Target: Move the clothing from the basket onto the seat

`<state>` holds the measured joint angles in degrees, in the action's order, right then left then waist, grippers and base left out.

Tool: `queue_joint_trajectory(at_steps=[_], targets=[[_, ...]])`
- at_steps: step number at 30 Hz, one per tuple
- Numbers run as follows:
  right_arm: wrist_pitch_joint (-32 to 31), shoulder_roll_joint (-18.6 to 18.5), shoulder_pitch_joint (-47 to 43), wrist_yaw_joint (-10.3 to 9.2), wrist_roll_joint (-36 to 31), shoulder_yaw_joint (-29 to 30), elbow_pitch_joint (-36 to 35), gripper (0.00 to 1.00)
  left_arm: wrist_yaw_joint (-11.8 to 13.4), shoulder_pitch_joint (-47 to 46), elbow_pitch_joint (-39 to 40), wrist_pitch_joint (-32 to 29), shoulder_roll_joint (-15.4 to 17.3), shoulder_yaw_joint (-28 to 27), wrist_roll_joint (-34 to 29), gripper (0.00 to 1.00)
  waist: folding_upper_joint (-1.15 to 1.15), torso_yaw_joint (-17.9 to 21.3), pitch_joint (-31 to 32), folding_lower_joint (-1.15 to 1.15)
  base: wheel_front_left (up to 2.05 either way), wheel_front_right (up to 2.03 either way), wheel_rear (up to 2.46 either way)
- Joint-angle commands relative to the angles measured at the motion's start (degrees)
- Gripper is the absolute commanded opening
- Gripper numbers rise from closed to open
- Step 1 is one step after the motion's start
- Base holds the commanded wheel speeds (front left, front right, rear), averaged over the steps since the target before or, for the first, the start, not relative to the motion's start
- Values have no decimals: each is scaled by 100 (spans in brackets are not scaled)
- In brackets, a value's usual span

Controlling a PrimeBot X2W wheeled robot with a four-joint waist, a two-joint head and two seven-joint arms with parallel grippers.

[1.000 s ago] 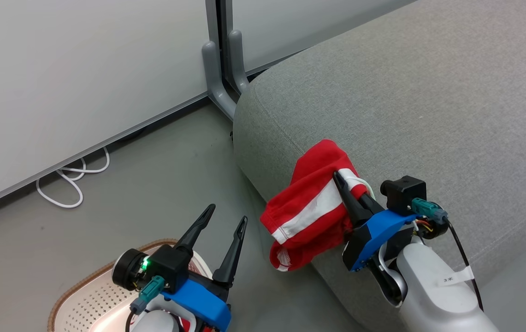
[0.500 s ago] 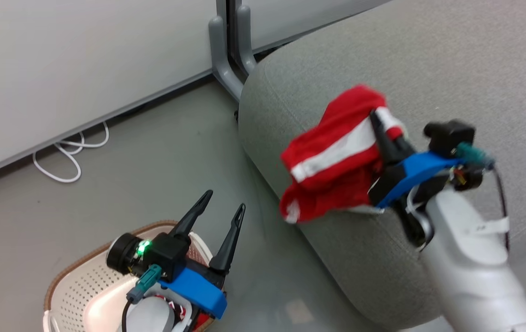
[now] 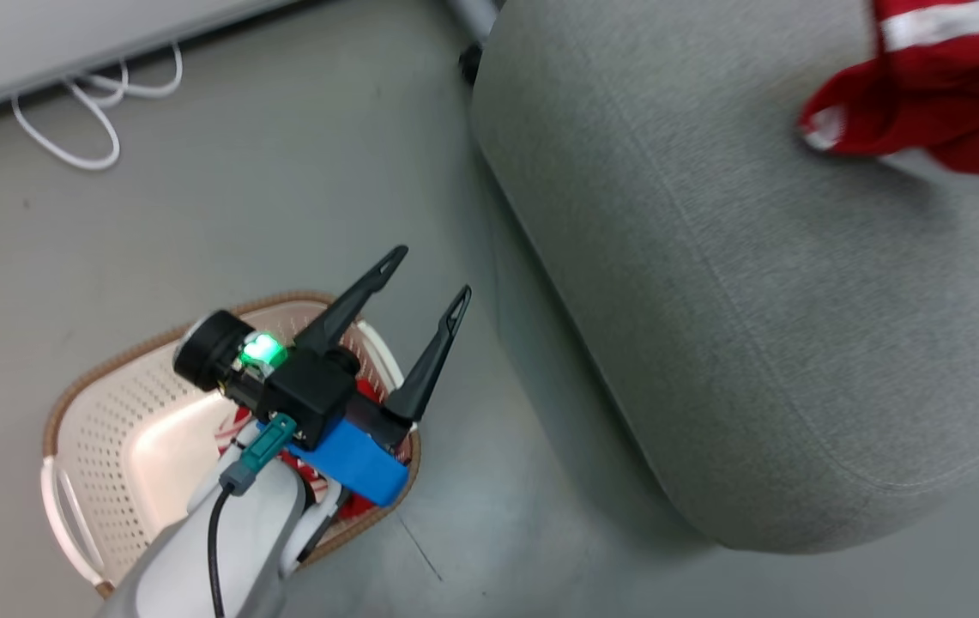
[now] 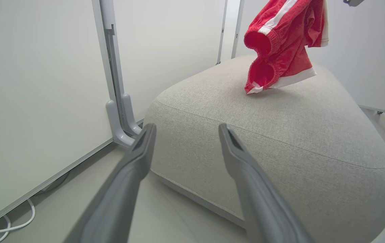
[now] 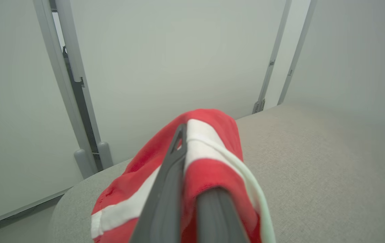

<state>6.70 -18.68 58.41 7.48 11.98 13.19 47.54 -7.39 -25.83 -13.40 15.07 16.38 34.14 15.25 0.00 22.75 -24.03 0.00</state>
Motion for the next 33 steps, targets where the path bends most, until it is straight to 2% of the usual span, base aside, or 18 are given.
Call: queue_joint_trajectory(at_steps=[1, 8, 15, 21, 23, 24, 25, 33], targets=[[38, -124, 95, 3, -94, 162, 40, 0, -13, -164, 42, 15, 69, 34, -26, 100, 0, -240, -583, 0, 0, 0, 0], [326, -423, -149, 2, -406, 994, 276, 0, -13, -571, 259, 15, 235, -25, -132, 100, 0, -440, -1338, 0, 0, 0, 0], [663, -215, -428, 2, -483, 1431, 696, 0, -13, -701, 385, 15, 364, 75, -193, 100, 0, -498, -1599, 0, 0, 0, 0], [777, -105, -411, 2, -574, 1478, 926, 0, -13, -718, 352, 15, 348, 89, -156, 100, 0, -498, -1536, 0, 0, 0, 0], [802, -94, -387, 2, -600, 1448, 977, 38, -13, -702, 334, 15, 335, 83, -131, 100, 0, -500, -1490, 0, 0, 0, 0], [811, -99, -386, 2, -620, 1432, 996, 79, -13, -694, 319, 15, 327, 80, -121, 100, 0, -503, -1463, 0, 0, 0, 0], [807, -104, -390, 2, -635, 1424, 1012, 100, -13, -686, 313, 15, 313, 79, -115, 100, 0, -508, -1435, 0, 0, 0, 0], [837, -194, -537, 2, -724, 1336, 1029, 100, -13, -556, 224, 15, 183, 88, -63, 100, 0, -578, -1145, 0, 0, 0, 0]])
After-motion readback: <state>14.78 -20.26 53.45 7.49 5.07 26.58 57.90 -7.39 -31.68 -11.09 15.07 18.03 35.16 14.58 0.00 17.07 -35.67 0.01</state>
